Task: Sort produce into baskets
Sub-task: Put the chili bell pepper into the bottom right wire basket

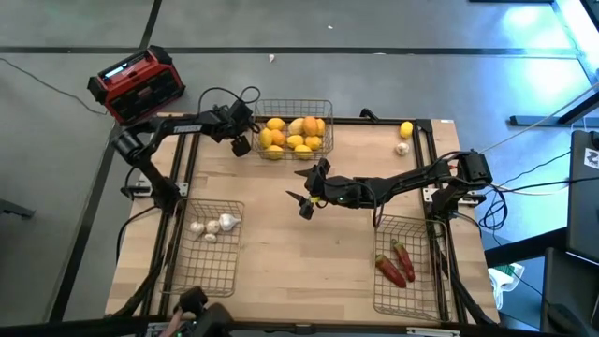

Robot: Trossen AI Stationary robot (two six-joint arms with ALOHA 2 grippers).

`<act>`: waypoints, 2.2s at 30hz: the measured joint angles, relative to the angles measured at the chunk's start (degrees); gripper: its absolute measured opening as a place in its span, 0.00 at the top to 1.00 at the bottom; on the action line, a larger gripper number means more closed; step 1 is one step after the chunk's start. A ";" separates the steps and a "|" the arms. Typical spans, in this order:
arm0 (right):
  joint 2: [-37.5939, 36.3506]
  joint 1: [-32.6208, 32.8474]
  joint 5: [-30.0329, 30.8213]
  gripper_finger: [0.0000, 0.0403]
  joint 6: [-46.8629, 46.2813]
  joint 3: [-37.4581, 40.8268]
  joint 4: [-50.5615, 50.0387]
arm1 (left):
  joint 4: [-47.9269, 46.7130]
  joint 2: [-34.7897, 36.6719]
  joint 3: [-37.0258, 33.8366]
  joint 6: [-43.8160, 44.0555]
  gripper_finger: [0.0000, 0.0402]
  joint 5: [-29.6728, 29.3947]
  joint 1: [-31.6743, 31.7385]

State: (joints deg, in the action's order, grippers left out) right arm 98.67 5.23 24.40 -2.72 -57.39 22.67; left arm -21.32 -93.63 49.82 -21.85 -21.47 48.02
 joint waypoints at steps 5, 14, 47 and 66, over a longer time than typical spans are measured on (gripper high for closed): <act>0.00 0.00 0.00 0.23 0.02 0.00 -0.29 | 2.51 -1.89 0.00 -2.52 0.33 -1.52 1.12; 0.00 0.00 0.00 0.23 0.02 0.00 -0.37 | 4.69 -2.11 0.00 -3.69 0.33 -1.95 3.51; 0.00 0.00 0.00 0.23 0.02 0.00 -0.10 | 6.62 -4.12 0.00 -5.13 0.50 -1.82 6.72; 0.00 0.00 0.00 0.23 0.00 0.00 -0.13 | 3.94 -3.48 0.11 -0.11 0.99 -3.61 4.55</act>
State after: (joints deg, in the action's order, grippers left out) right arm 98.67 5.23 24.40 -2.72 -57.39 22.54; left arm -17.38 -97.11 49.93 -21.97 -25.08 52.57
